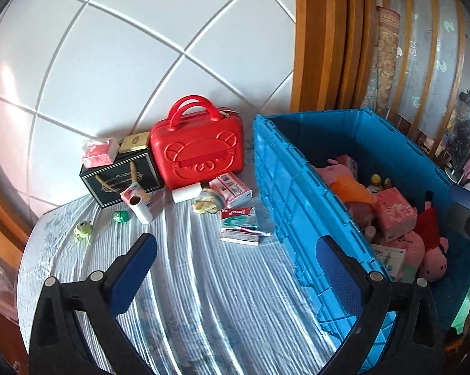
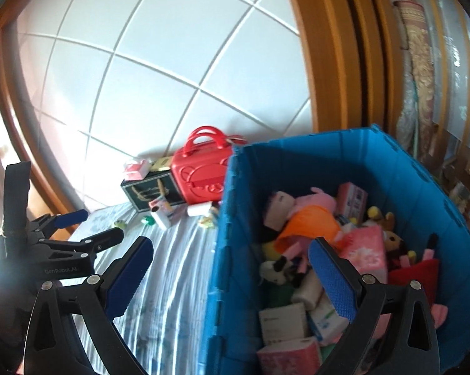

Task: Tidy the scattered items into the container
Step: 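Withdraw both open tools from the crate back over the bed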

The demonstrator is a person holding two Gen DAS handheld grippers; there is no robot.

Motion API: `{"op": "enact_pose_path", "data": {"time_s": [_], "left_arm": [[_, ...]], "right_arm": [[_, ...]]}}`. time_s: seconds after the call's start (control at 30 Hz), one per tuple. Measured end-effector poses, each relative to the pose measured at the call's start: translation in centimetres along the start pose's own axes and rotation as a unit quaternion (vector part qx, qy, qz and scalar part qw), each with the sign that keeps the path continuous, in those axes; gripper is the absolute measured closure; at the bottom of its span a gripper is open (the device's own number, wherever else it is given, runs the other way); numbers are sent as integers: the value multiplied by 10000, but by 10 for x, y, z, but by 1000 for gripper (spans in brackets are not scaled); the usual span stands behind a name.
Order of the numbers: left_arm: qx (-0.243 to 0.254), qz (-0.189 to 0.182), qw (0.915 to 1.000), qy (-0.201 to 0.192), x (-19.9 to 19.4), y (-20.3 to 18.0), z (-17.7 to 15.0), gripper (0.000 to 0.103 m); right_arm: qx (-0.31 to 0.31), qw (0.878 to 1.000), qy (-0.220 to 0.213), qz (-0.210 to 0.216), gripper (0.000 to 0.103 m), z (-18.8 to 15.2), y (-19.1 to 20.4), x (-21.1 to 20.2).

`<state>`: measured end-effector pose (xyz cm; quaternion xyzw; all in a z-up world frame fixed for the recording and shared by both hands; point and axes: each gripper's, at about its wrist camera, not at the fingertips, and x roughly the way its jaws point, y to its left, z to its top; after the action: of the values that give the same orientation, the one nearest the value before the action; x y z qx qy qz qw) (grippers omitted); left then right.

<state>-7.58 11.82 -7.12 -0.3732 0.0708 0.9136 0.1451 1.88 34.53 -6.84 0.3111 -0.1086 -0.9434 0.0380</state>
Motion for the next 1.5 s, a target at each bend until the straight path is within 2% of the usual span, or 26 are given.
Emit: {"op": "enact_pose_path", "data": {"time_s": [0.4, 0.77, 0.93, 1.13, 1.27, 1.5], "left_arm": [[-529, 337, 9980, -7, -17, 91, -29, 0], [-797, 275, 9963, 149, -4, 155, -55, 0], [-933, 312, 9945, 360, 19, 185, -76, 0], [-1026, 347, 9912, 765, 59, 214, -109, 0], [-1021, 386, 9890, 1002, 87, 226, -128, 0], [-1054, 477, 9867, 1139, 136, 246, -140, 0]], "right_arm": [[-543, 9975, 219, 400, 2, 2, 87, 32], [-999, 9925, 516, 471, 2, -22, 152, 75], [-1380, 9865, 834, 299, 2, -49, 162, 143], [-1465, 9760, 1596, -211, 2, -85, 143, 255], [-1372, 9697, 1955, -515, 2, -99, 126, 320], [-1348, 9623, 2151, -982, 2, -106, 100, 411]]}}
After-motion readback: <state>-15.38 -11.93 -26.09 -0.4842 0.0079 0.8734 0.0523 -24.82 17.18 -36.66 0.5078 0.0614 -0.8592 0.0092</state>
